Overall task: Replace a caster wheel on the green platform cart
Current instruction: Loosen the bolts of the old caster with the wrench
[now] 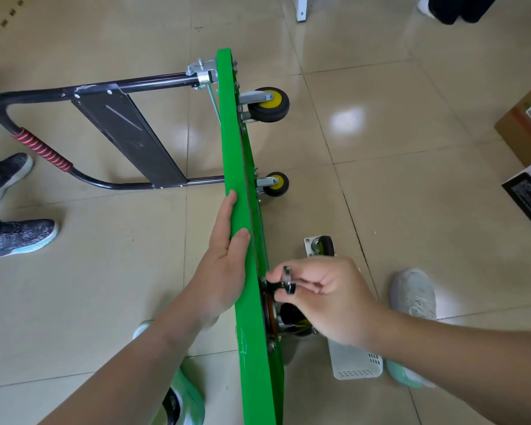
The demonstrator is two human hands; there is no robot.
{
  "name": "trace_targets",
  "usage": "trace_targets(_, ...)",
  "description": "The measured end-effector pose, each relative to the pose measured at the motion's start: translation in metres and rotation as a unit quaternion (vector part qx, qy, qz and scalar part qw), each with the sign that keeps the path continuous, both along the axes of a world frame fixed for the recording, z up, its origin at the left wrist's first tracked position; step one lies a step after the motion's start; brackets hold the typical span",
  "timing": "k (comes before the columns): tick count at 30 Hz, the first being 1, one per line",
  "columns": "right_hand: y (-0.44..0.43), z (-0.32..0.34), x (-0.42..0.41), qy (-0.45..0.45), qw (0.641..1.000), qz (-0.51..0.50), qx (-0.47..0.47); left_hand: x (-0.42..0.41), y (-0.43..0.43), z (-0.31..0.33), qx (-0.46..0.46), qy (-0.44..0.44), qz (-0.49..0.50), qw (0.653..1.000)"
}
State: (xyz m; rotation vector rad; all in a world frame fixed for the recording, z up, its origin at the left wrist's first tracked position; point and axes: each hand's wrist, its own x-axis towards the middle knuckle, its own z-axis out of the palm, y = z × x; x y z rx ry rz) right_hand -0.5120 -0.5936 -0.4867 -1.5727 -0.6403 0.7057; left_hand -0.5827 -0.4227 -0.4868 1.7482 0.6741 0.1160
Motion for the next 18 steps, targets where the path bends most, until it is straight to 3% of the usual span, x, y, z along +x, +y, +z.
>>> trace_targets(5, -0.008, -0.011, -0.003, -0.035, 0.997, -0.06, 0.043, 0.001, -0.002, 0.002, 0.001, 0.006, 0.001, 1.0)
trace_targets(11, -0.003, -0.008, 0.01, 0.007, 0.996, -0.066, 0.062, 0.001, 0.0, 0.0, 0.002, 0.007, -0.004, 1.0)
trace_targets(18, 0.013, 0.003, 0.055, 0.046, 0.997, -0.053, -0.019, 0.0, 0.003, -0.005, -0.013, -0.003, -0.008, 1.0)
